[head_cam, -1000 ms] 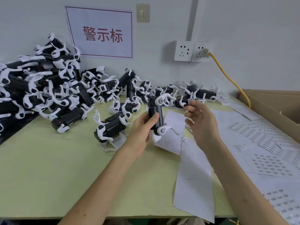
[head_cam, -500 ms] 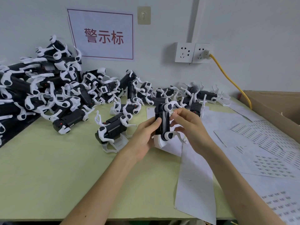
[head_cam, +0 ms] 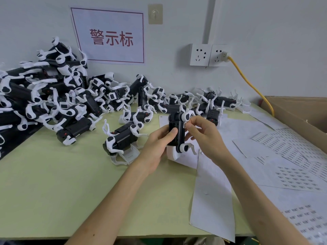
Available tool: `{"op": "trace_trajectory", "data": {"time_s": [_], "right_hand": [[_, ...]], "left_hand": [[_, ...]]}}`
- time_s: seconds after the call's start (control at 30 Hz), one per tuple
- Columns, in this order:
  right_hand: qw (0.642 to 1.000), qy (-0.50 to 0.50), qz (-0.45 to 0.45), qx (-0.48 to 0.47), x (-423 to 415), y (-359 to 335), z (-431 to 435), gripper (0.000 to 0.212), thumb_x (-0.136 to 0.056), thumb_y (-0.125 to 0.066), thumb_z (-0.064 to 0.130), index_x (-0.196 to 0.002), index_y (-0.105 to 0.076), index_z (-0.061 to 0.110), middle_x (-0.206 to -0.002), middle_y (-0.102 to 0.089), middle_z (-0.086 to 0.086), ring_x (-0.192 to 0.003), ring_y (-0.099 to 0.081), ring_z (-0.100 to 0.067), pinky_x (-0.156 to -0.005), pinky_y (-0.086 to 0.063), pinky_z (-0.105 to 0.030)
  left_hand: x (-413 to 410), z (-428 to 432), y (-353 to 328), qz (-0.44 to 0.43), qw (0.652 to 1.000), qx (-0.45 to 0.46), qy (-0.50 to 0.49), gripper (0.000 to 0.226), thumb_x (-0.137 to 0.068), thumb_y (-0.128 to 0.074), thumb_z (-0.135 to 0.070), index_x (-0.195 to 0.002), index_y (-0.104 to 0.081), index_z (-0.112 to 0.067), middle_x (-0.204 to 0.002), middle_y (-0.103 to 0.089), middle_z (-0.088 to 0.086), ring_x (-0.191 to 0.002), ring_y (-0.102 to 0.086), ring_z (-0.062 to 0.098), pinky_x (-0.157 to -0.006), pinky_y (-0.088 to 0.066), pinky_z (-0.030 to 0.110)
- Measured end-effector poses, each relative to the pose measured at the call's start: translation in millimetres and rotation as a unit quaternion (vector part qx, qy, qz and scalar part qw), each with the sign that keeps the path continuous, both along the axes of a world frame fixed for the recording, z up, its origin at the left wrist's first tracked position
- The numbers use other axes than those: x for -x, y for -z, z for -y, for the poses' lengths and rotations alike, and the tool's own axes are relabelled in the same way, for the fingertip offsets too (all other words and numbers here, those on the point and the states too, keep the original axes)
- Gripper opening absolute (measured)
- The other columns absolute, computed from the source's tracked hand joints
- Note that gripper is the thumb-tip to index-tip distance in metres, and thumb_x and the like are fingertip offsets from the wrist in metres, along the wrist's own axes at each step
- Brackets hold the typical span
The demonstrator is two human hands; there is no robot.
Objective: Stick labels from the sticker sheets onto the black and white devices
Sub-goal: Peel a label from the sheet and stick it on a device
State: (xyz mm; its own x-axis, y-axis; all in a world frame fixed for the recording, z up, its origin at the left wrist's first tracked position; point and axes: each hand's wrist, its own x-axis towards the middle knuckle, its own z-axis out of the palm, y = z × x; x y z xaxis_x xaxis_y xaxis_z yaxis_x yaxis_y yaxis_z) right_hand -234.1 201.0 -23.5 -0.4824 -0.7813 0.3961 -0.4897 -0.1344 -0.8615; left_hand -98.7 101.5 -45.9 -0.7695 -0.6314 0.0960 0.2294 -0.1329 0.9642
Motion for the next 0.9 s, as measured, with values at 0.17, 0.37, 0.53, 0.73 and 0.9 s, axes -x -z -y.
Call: {"op": "trace_trajectory", "data": {"time_s": [0.17,0.37,0.53,0.73,0.9], "right_hand": [[1.0,0.009,-0.011,0.0,0.9,1.6,1.2,0.018,-0.103,-0.057,0.014,-0.086,-0.063,0.012,-0.089,-0.069,0.001,-0.073,-0.074,-0.016,-0.068,-0.047,-0.012],[1.0,0.023,-0.016,-0.007,1.3,3.2,2.1,0.016,-0.102,-0.058,0.016,-0.088,-0.064,0.014,-0.09,-0.07,0.002,-0.073,-0.074,-0.014,-0.068,-0.047,-0.013],[0.999,0.032,-0.019,-0.01,1.1,3.4,2.2,0.014,-0.102,-0.059,0.017,-0.089,-0.064,0.014,-0.091,-0.071,-0.001,-0.073,-0.074,-0.014,-0.066,-0.047,-0.013],[0.999,0.048,-0.018,-0.016,-1.0,5.2,3.4,0.013,-0.102,-0.059,0.017,-0.09,-0.063,0.014,-0.088,-0.069,0.001,-0.07,-0.073,-0.013,-0.067,-0.051,-0.019],[0.998,0.057,-0.017,-0.017,-3.6,4.7,2.7,0.014,-0.102,-0.059,0.016,-0.088,-0.062,0.016,-0.086,-0.069,0.001,-0.068,-0.072,-0.012,-0.065,-0.053,-0.02]], "left_hand": [[0.1,0.6,1.4,0.003,0.999,0.031,-0.014,0.023,-0.103,-0.059,-0.022,-0.123,-0.071,-0.02,-0.12,-0.076,-0.002,-0.116,-0.069,0.014,-0.093,-0.053,0.026],[0.0,1.4,2.6,0.018,0.998,0.056,-0.032,0.025,-0.103,-0.061,-0.021,-0.126,-0.069,-0.017,-0.12,-0.075,0.003,-0.118,-0.068,0.021,-0.108,-0.05,0.043],[1.3,2.1,3.5,0.027,0.997,0.063,-0.045,0.026,-0.102,-0.062,-0.018,-0.128,-0.067,-0.014,-0.123,-0.073,0.006,-0.12,-0.067,0.026,-0.111,-0.047,0.05],[0.5,2.3,3.4,0.035,0.995,0.078,-0.048,0.024,-0.102,-0.062,-0.019,-0.126,-0.067,-0.017,-0.121,-0.074,0.002,-0.117,-0.068,0.022,-0.109,-0.049,0.045],[0.3,1.4,3.3,0.043,0.994,0.09,-0.053,0.02,-0.102,-0.063,-0.021,-0.122,-0.068,-0.021,-0.117,-0.075,-0.002,-0.112,-0.07,0.018,-0.1,-0.054,0.036]]}}
